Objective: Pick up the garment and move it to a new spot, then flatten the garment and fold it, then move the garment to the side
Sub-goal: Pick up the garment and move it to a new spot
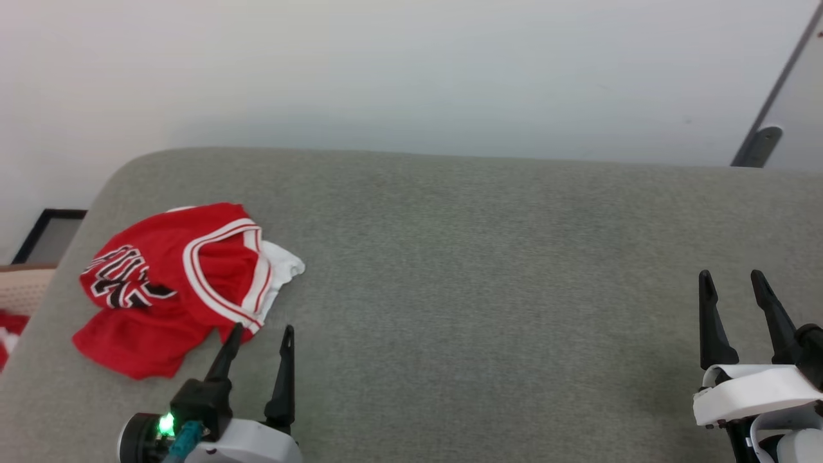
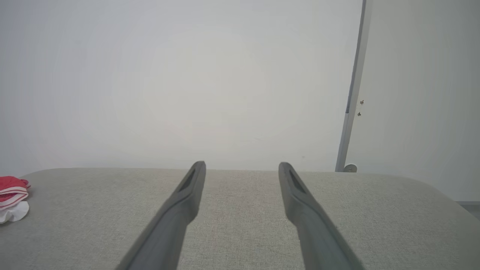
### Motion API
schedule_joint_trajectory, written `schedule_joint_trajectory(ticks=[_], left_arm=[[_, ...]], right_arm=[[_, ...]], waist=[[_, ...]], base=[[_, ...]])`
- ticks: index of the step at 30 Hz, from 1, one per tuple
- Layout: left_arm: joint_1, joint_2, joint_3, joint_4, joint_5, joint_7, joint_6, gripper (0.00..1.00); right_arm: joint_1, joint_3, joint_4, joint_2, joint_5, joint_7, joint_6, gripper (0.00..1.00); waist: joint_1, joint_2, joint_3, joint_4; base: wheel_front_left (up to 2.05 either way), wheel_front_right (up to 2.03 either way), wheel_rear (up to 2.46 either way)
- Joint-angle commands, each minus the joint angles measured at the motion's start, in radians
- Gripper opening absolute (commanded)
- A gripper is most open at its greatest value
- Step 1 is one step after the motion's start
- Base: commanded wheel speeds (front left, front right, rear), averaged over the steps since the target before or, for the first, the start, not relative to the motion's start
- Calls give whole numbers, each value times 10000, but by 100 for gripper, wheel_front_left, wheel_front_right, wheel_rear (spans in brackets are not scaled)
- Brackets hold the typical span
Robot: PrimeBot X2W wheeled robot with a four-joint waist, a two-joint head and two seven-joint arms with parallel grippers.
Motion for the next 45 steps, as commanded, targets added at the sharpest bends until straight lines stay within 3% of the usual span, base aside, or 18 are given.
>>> schedule_joint_trajectory(ticks=[1, 17, 24, 32, 38, 41, 45], left_arm=[[-30, -10, 35, 29, 233, -76, -12, 100], [-85, -277, 318, 223, 187, -78, 127, 100], [200, -364, 331, 53, 169, -78, 298, 100], [1057, -427, 991, -1068, -332, -78, 1024, 100], [1668, -434, 933, -1792, -887, -78, 1564, 100], [1743, -436, 833, -1880, -991, -78, 1616, 100], [1266, -437, 513, -1475, -792, -78, 1154, 100]], right_arm=[[67, 5, -61, -10, -211, -88, -10, 100], [56, 673, -129, -43, 3, -104, -10, 100], [70, 1266, 109, 62, 168, -100, -10, 100], [-1084, 3351, 858, 1, 535, -84, -12, 100], [-1721, 4536, 1340, -152, 955, -84, -12, 100], [-1793, 4717, 1410, -203, 1134, -84, -12, 100], [-1508, 4464, 1301, -253, 1206, -84, -12, 100]], waist=[[0, 0, -11, 237], [0, 0, 29, 2746], [0, 0, -74, 4350], [0, 0, 328, 4697], [0, 0, 453, 4756], [0, 0, 473, 4731], [0, 0, 497, 4615]], base=[[0, 0, 0], [0, 0, 0], [0, 0, 0], [0, 0, 0], [-1, -1, -1], [0, 0, 0], [0, 0, 0]])
